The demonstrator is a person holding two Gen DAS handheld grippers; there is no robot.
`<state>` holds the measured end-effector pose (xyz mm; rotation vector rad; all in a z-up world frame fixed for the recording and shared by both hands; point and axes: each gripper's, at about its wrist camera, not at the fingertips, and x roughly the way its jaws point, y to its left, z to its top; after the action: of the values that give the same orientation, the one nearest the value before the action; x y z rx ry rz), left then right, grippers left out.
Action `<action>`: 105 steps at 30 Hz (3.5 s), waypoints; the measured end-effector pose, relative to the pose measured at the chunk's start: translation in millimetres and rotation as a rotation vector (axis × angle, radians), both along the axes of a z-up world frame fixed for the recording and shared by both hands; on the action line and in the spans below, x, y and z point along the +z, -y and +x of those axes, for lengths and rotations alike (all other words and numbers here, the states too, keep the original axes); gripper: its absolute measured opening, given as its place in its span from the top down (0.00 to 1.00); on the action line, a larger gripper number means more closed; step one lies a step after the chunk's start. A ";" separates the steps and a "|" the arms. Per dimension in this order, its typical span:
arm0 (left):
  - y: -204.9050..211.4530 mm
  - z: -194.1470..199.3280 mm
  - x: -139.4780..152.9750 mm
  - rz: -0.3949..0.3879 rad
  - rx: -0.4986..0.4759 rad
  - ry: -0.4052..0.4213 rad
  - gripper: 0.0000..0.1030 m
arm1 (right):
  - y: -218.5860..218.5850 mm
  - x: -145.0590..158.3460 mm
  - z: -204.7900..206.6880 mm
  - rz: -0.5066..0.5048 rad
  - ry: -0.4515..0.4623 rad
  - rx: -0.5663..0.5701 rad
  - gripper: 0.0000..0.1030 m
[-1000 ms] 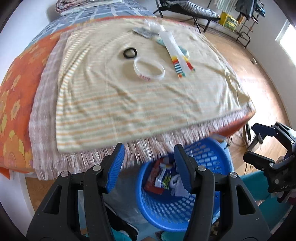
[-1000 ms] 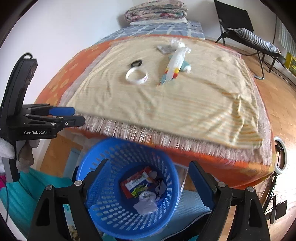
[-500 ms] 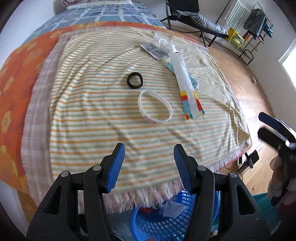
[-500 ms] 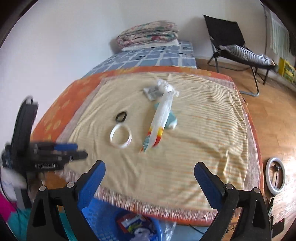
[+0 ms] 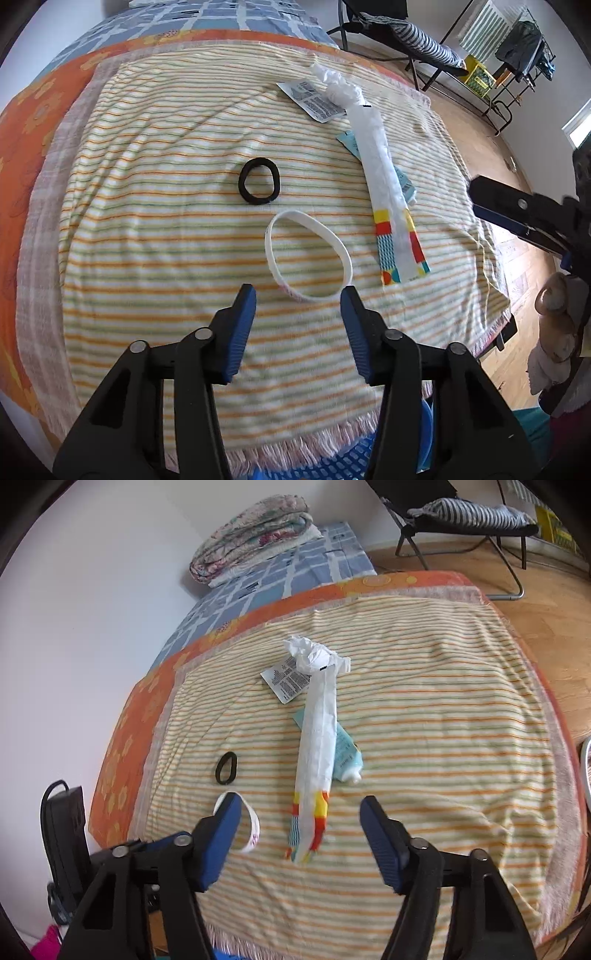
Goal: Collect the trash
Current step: 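Raise both tools back toward the wristband and white strip on the bed, then grasp the white wristband with the left tool while the right tool grasps the white strip packet, then carry the wristband and strip packet down over the blue basket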
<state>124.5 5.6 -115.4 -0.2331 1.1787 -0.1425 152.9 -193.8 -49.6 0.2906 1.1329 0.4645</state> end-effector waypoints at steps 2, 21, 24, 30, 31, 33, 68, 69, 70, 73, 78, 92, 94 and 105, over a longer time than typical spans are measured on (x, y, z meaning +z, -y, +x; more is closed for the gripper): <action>0.5 5.0 -3.0 0.008 0.001 -0.005 0.64 | -8.0 -4.7 8.6 -0.010 -0.005 0.005 0.41; 4.1 32.5 -28.5 0.073 -0.001 -0.014 0.93 | -47.4 -45.5 47.3 -0.181 -0.014 0.021 0.55; 4.9 32.7 -28.6 0.083 -0.006 -0.006 0.95 | -52.4 -49.2 49.0 -0.214 -0.004 0.029 0.55; 4.0 35.4 -27.6 0.083 -0.004 -0.001 0.97 | -67.1 -50.8 45.5 -0.323 0.061 0.070 0.71; 4.1 35.1 -27.2 0.083 -0.004 0.000 0.97 | -68.8 -50.8 43.9 -0.330 0.072 0.079 0.73; 3.9 35.0 -26.5 0.082 -0.004 0.003 0.98 | -68.9 -49.4 41.8 -0.318 0.077 0.090 0.80; -21.4 14.1 3.9 0.078 0.038 0.085 0.99 | -69.2 -40.6 22.9 -0.215 0.080 0.159 0.88; -21.2 11.9 6.9 0.074 0.037 0.091 0.99 | -67.3 -35.6 19.7 -0.199 0.086 0.159 0.89; -21.2 10.4 9.1 0.073 0.036 0.096 0.99 | -66.2 -31.7 17.1 -0.192 0.092 0.159 0.90; -19.2 2.9 17.9 0.074 0.028 0.116 0.99 | -60.6 -17.6 5.4 -0.163 0.112 0.159 0.90; -16.2 -13.7 31.0 0.066 0.011 0.142 0.99 | -50.6 3.6 -19.3 -0.115 0.141 0.167 0.90; -3.8 -78.4 41.6 0.069 -0.044 0.161 0.99 | -32.7 24.9 -104.9 -0.067 0.176 0.209 0.90; 1.5 -88.9 40.6 0.074 -0.063 0.161 0.99 | -32.2 23.1 -118.9 -0.070 0.175 0.218 0.90; 36.6 -145.2 21.4 0.089 -0.165 0.138 0.99 | -18.2 8.1 -198.2 -0.101 0.215 0.247 0.90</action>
<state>-20.7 -31.1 -94.0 -0.0472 1.0636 -0.2463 -45.4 -175.6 -41.5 0.0105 0.9811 0.6384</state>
